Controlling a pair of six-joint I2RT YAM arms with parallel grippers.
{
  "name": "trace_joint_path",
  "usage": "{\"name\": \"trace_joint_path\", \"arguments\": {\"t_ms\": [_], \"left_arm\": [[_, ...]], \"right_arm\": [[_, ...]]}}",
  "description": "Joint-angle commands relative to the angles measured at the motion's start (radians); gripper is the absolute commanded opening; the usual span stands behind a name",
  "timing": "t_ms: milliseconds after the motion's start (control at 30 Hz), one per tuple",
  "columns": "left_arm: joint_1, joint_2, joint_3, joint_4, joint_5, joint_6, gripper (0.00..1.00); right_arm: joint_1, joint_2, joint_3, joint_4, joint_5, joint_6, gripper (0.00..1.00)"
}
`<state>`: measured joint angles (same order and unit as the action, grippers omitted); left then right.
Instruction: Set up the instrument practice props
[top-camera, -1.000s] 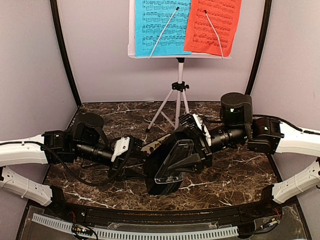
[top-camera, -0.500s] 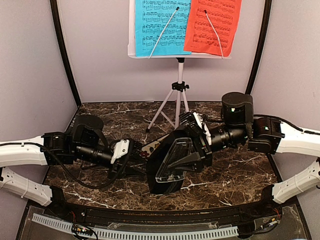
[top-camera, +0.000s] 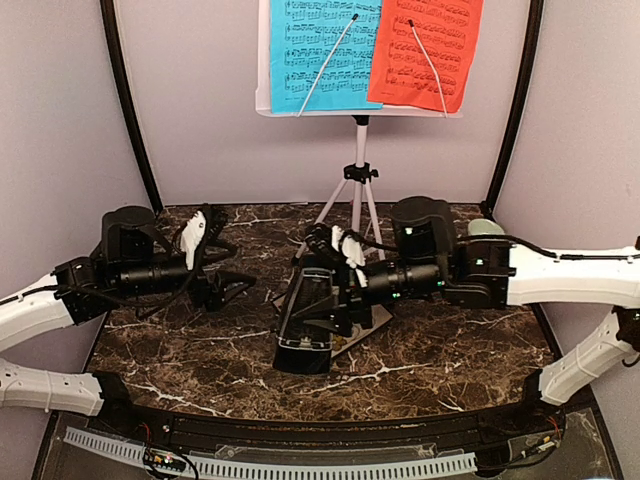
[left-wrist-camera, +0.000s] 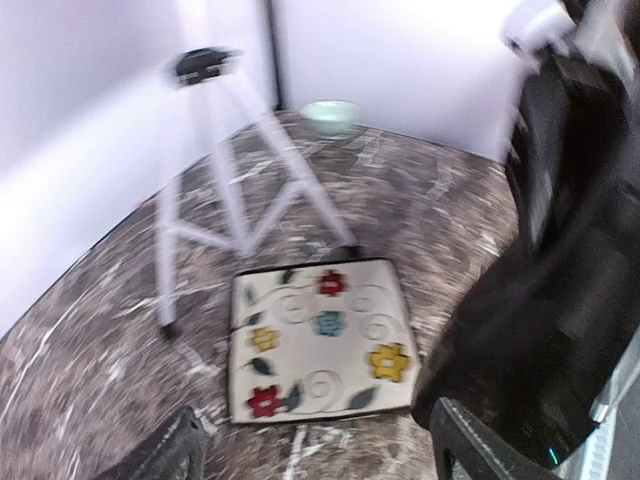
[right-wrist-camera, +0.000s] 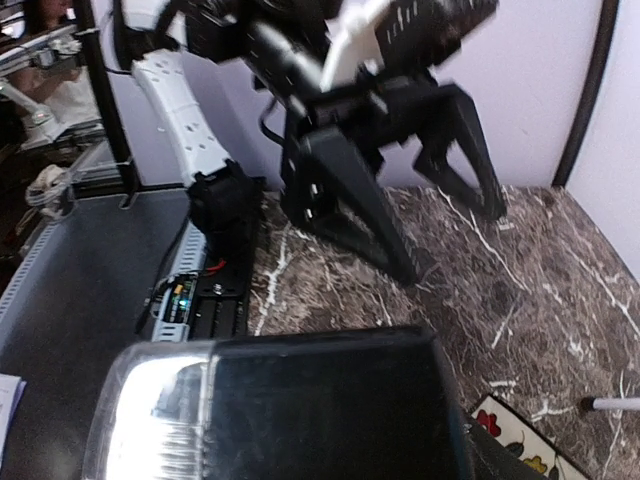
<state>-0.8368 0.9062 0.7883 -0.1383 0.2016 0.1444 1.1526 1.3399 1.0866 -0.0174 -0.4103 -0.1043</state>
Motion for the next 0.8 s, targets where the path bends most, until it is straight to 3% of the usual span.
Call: {"name": "trace_joint_path", "arguments": {"t_ms": [0, 267, 667, 767], "left_arm": [[0.127, -0.039, 0.010, -0.013, -0.121, -0.293, 0.82], [0.215, -0.032, 0.042, -0.162, -0.223, -0.501, 0.84], [0.251, -0.087, 0.026, -0.292, -0.299, -0.576, 0.99], [0.251, -0.102, 0.020, -0.301, -0.304, -0.580, 0.99]], "right_arm": [[0.015, 0.141, 0.106, 0.224, 0.176, 0.124, 0.01], [0.059, 0.470, 0.317, 0.257, 0.412, 0.188, 0.01], [0.119, 0.787, 0.577, 0.244, 0.655, 0.253, 0.00], [0.129, 0.819, 0.596, 0.228, 0.696, 0.237, 0.11]]}}
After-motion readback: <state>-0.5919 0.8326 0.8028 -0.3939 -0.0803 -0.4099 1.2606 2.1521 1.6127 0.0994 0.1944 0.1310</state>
